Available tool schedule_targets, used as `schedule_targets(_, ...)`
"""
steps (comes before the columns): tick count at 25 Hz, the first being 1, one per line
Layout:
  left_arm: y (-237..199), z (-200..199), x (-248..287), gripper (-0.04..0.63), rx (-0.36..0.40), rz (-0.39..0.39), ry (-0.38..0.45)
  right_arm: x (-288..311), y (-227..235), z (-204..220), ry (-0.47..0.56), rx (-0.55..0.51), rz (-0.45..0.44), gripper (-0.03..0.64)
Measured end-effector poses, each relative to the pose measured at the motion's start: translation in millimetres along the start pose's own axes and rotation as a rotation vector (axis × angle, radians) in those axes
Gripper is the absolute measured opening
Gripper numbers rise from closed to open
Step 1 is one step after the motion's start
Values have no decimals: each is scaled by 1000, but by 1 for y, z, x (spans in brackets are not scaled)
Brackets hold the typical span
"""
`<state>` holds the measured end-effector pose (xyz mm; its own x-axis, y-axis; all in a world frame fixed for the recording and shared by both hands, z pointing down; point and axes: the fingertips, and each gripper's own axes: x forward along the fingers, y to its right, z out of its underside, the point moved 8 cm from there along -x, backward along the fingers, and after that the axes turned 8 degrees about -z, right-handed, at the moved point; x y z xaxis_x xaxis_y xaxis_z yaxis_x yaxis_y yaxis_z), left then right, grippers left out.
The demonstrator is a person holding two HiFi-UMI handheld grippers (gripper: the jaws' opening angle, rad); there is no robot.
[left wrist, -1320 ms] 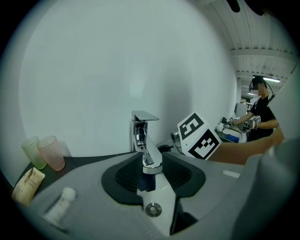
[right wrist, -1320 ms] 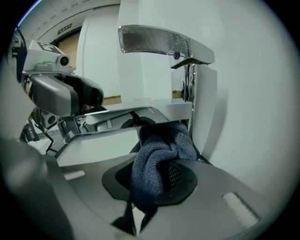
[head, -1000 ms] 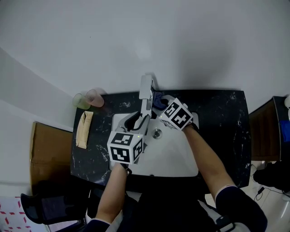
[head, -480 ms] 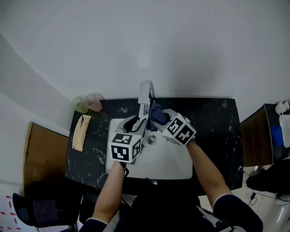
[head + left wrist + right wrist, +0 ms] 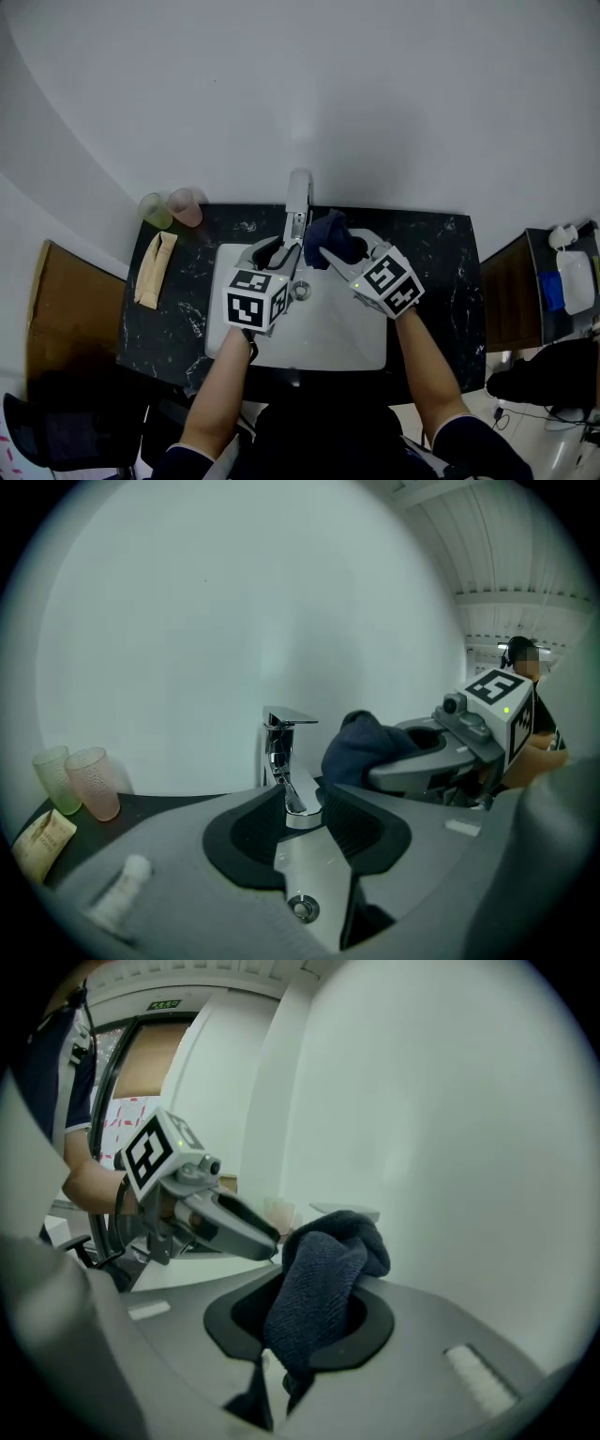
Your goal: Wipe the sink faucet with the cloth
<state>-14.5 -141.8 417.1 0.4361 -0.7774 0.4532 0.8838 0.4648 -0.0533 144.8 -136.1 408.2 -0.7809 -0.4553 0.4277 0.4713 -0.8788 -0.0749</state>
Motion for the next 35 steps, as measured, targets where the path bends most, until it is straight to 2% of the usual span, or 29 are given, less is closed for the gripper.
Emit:
schedule_targets(4,0,0,0,135,-3,13,8,-16,14,-32,62,-55,55,72)
schedule_targets(10,2,-3,1,135,18,21,-1,-8,28,-79,97,-128,52,72)
schedule_targets(16,2,-3,1,137,57,17,-6,40,46,-89,-67,-179,-6,72)
schedule_targets(22,2,-4,1,135,62,26,10,58,73,-96,-116,-133,-2,74)
schedule_targets(27,1,-2,1,135,51,37,10,66,94,-93,-96,-57,73,74)
schedule_targets(35,2,-2,2,135,56,35,13,51,104,-77,-1,35,226,72)
